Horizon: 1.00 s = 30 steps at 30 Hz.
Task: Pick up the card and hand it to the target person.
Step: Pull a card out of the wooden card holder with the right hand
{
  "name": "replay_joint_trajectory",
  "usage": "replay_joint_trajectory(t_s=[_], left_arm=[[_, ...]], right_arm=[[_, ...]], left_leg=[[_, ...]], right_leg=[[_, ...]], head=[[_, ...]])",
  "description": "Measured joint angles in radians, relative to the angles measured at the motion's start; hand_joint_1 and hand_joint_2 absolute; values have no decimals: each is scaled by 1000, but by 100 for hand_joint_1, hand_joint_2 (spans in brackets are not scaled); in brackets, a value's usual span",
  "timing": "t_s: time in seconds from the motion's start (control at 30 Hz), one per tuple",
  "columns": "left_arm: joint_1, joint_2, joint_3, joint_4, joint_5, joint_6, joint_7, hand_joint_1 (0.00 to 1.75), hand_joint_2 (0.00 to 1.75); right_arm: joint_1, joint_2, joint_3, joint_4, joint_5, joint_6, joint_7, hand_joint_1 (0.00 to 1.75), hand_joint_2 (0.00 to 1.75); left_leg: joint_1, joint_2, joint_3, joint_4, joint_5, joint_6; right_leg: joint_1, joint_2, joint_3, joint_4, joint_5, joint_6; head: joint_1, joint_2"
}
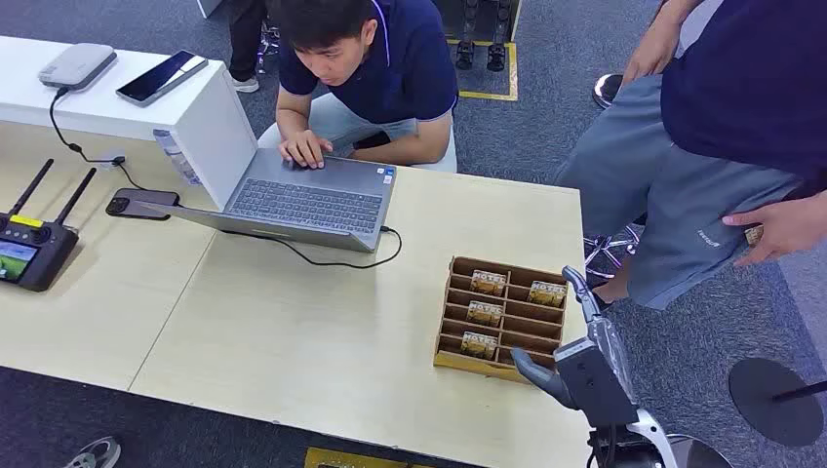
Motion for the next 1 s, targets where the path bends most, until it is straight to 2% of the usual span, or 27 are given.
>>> replay_joint_trajectory(t_s=[0.13,0.27,0.3,0.4,0.43,0.57,0.7,0.73,0.77,0.8,0.87,0.9,0.93,1.0], left_arm=[[0,-3,0,0,-7,3,-2,0,0],[-1,-5,-1,0,-21,2,-3,0,0],[-1,-6,-1,0,-27,1,-1,0,0],[-2,-9,-2,0,-45,-9,8,0,0],[-3,-10,-2,0,-51,-13,10,0,0],[-4,-12,-7,0,-64,-19,15,0,0],[-5,-12,-10,0,-64,-20,16,0,0],[-5,-12,-10,0,-65,-20,16,0,0],[-5,-12,-10,0,-66,-20,16,0,0],[-5,-12,-10,0,-69,-20,15,0,0],[-7,-12,-11,0,-76,-19,12,0,0],[-9,-12,-11,0,-79,-19,10,0,0],[-11,-12,-11,0,-80,-19,9,0,0],[-15,-13,-14,0,-81,-21,9,0,0]], right_arm=[[-12,33,8,19,52,-11,18,0,175],[-36,71,23,53,263,-35,91,1,175],[-45,81,28,65,330,-36,115,11,175],[-73,105,44,104,489,-31,177,119,175],[-83,112,48,118,523,-29,192,145,175],[-121,133,60,182,586,-29,223,145,175],[-143,146,65,228,591,-29,228,175,175],[-146,149,67,239,595,-30,230,172,175],[-150,151,70,249,601,-31,234,161,175],[-153,153,72,259,609,-33,239,137,175],[-162,154,76,278,621,-38,251,59,175],[-167,154,76,288,623,-40,256,30,175],[-172,154,77,298,622,-43,261,13,175],[-181,154,76,319,618,-47,268,17,175]], left_leg=[[0,0,0,0,0,0],[0,0,-1,0,0,0],[0,0,-1,0,0,0],[0,0,-1,0,0,0],[0,0,0,0,0,0],[0,0,0,0,0,0],[0,0,0,0,0,0],[0,0,0,0,0,0],[0,0,0,0,0,0],[0,0,0,0,0,0],[0,0,-1,0,0,0],[0,0,-1,0,0,0],[0,0,0,0,0,0],[0,0,0,0,0,0]], right_leg=[[0,0,0,0,0,0],[0,0,0,0,0,0],[0,0,0,0,0,0],[0,0,0,0,0,0],[0,0,0,0,0,0],[0,0,0,0,0,0],[0,0,0,0,0,0],[0,0,0,0,0,0],[0,0,0,0,0,0],[0,0,0,0,0,0],[0,0,0,0,0,0],[0,0,0,0,0,0],[0,0,0,0,0,0],[0,0,0,0,0,0]], head=[[0,0],[0,0],[0,0],[0,0],[0,0],[0,0],[0,0],[0,0],[0,0],[0,0],[0,0],[0,0],[0,0],[0,0]])
